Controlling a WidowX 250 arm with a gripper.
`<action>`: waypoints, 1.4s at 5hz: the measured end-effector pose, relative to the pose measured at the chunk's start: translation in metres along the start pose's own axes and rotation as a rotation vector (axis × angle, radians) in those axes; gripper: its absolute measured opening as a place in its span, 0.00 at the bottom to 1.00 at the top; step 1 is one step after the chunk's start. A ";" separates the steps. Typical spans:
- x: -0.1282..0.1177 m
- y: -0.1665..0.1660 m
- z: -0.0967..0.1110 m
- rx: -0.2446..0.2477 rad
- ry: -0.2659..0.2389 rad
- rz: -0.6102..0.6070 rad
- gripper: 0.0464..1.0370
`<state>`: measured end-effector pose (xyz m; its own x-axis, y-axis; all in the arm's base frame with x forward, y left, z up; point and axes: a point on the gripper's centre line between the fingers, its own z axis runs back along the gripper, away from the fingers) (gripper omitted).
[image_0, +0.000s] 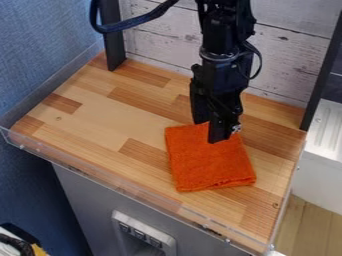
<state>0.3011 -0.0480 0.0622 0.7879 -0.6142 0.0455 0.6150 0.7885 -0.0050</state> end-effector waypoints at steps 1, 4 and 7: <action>-0.005 -0.005 -0.005 -0.009 0.006 -0.031 0.34; -0.009 -0.014 -0.025 -0.031 0.036 -0.072 0.01; -0.005 -0.013 -0.044 -0.024 0.097 -0.056 0.01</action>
<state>0.2901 -0.0568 0.0184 0.7507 -0.6587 -0.0504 0.6581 0.7523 -0.0293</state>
